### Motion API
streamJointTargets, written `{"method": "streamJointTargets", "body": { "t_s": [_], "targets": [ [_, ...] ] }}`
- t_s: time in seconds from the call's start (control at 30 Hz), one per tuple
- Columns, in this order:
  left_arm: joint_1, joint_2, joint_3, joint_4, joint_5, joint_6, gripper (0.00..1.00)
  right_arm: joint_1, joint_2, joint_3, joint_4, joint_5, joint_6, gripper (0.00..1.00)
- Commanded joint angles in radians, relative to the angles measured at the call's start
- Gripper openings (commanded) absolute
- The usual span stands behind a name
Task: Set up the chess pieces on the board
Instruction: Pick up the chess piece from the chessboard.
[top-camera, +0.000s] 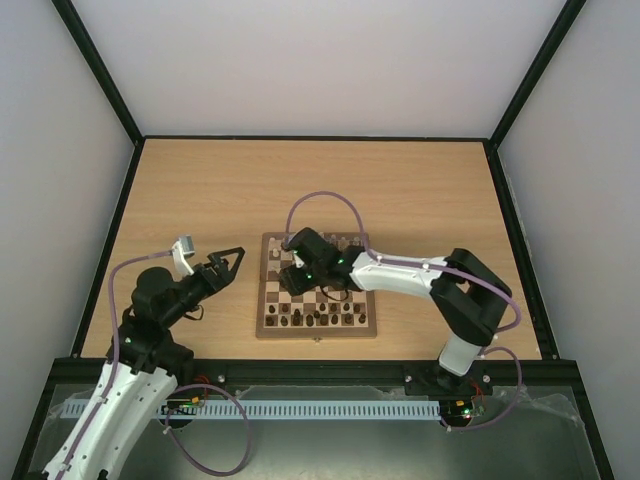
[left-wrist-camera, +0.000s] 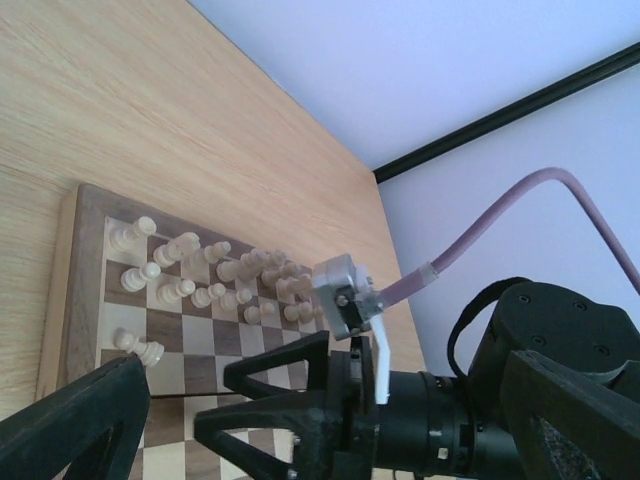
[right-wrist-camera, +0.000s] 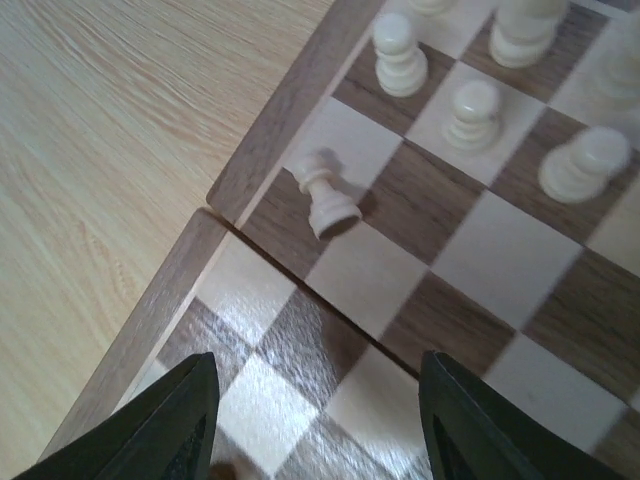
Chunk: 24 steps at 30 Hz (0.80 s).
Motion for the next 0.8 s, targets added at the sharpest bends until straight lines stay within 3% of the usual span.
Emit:
{"method": "streamJointTargets", "body": {
  "t_s": [0.0, 0.13, 0.3, 0.77],
  "targets": [
    [0.004, 0.012, -0.012, 0.097, 0.059, 0.017, 0.99, 0.038, 0.088, 0.063, 0.023, 0.141, -0.069, 0.55],
    [0.005, -0.010, -0.001, 0.048, 0.032, 0.060, 0.99, 0.041, 0.103, 0.045, 0.071, 0.195, -0.119, 0.55],
    [0.005, -0.001, -0.050, 0.099, 0.057, 0.061, 0.99, 0.041, 0.141, 0.024, 0.113, 0.225, -0.148, 0.54],
    [0.005, -0.027, -0.105, 0.112, 0.053, 0.057, 0.99, 0.043, 0.241, 0.066, 0.112, 0.170, -0.169, 0.51]
  ]
}}
